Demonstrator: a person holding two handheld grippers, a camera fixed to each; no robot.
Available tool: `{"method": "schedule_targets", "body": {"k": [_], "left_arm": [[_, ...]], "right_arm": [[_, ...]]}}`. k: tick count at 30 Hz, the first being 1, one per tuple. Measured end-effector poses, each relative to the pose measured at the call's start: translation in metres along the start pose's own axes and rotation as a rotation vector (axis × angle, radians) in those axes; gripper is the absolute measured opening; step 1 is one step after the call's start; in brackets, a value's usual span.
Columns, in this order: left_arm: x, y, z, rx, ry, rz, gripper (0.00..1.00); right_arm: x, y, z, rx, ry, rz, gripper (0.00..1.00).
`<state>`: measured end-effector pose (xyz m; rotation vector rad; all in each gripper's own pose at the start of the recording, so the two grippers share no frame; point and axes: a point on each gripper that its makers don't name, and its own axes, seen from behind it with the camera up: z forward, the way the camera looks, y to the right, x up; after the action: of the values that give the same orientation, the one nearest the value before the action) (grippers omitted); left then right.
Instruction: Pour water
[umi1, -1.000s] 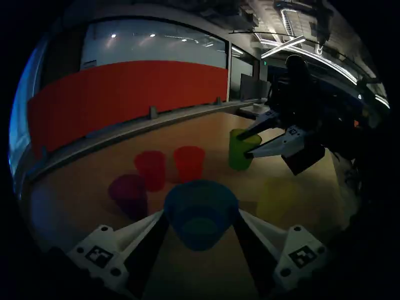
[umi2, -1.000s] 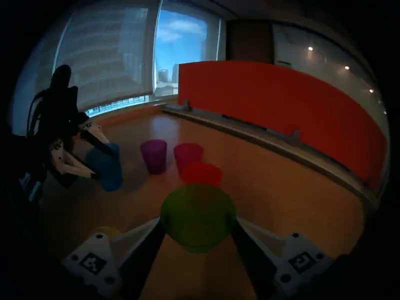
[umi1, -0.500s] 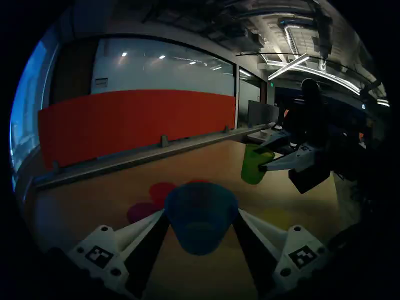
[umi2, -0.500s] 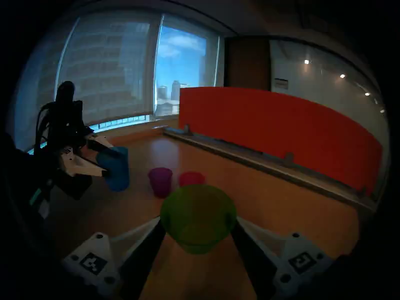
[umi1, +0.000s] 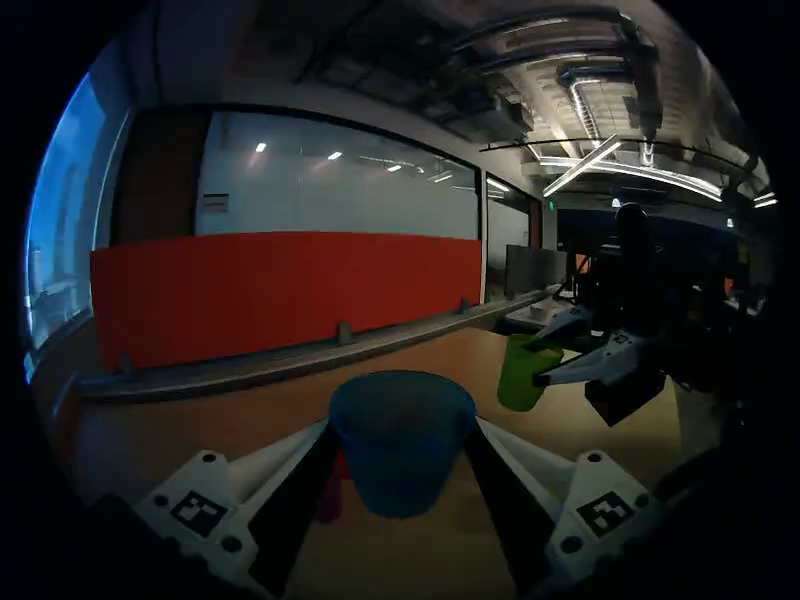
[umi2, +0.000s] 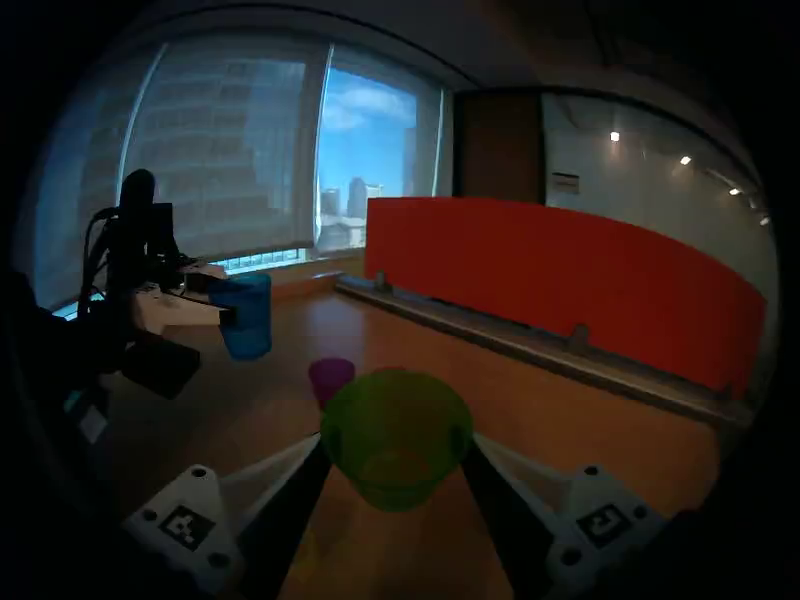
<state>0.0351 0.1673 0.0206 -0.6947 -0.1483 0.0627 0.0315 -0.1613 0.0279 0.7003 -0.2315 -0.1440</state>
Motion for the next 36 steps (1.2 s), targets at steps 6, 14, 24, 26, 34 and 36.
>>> {"method": "schedule_targets", "body": {"k": [6, 14, 24, 26, 34, 36], "left_arm": [[0.014, 0.001, -0.002, 0.0, 0.044, 0.004, 0.85], [0.027, -0.002, -0.005, 0.008, 0.067, 0.013, 0.85], [0.039, 0.0, -0.006, 0.006, 0.073, 0.033, 0.85], [0.039, 0.0, -0.006, 0.005, 0.073, 0.035, 0.85], [0.04, 0.001, -0.005, 0.001, 0.07, 0.036, 0.85], [0.041, 0.001, -0.005, 0.002, 0.07, 0.037, 0.85]], "right_arm": [[0.005, -0.001, -0.001, 0.0, 0.015, -0.001, 0.9], [0.013, -0.002, -0.003, 0.002, 0.039, -0.001, 0.9], [0.027, -0.004, -0.006, 0.01, 0.098, 0.005, 0.9], [0.029, -0.004, -0.006, 0.012, 0.111, 0.005, 0.9], [0.036, -0.004, -0.007, 0.009, 0.138, -0.002, 0.9], [0.037, -0.004, -0.008, 0.01, 0.141, -0.005, 0.9]]}}
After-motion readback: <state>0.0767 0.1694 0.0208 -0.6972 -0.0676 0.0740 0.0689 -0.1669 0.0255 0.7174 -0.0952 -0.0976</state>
